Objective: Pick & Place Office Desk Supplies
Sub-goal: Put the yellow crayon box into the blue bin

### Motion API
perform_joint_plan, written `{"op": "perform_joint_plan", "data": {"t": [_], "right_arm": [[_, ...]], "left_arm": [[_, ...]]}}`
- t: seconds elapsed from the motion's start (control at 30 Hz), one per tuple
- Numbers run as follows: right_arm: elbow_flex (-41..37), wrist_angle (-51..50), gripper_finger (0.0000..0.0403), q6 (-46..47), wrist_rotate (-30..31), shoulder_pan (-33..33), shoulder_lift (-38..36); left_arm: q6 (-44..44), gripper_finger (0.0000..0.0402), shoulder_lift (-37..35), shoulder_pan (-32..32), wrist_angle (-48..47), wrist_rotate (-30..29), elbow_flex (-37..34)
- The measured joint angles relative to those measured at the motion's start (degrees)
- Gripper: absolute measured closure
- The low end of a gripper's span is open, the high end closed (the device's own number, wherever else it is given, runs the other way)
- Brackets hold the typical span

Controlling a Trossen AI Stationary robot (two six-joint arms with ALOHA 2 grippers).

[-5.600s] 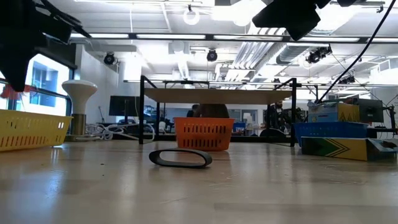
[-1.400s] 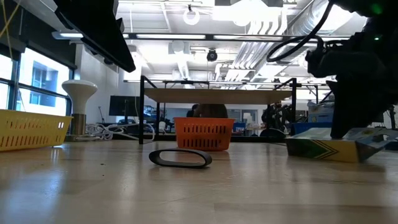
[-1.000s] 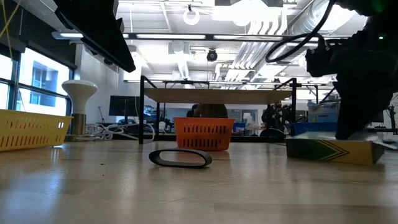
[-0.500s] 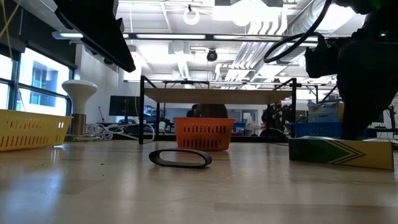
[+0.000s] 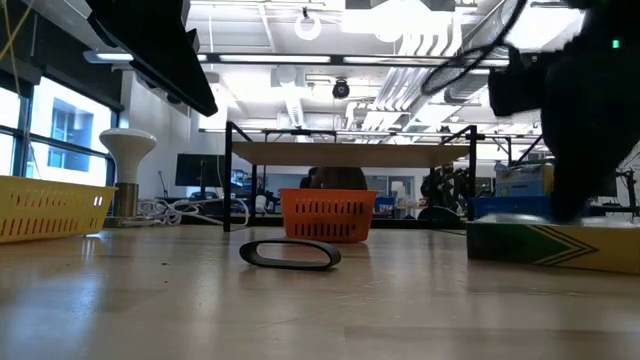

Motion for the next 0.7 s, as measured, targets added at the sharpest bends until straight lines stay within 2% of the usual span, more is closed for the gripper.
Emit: {"op": "perform_joint_plan", "data": {"t": [0.3,0.57,0.7], "right_arm": [[7.77,-6.69,0.0401,-4.17,0.94,0.03,-0.04],[8.38,-7.59,0.0401,-4.24,1.02,0.01,-0.15],[8.38,-7.53,0.0400,-4.20,3.32,0.01,-0.17]], "left_arm": [[0.01,0.0310,0.00,0.00,-0.02,-0.02,0.00],[0.01,0.0310,0.00,0.00,-0.02,-0.03,0.00],[0.01,0.0310,0.00,-0.21,-0.02,-0.08,0.00]]}}
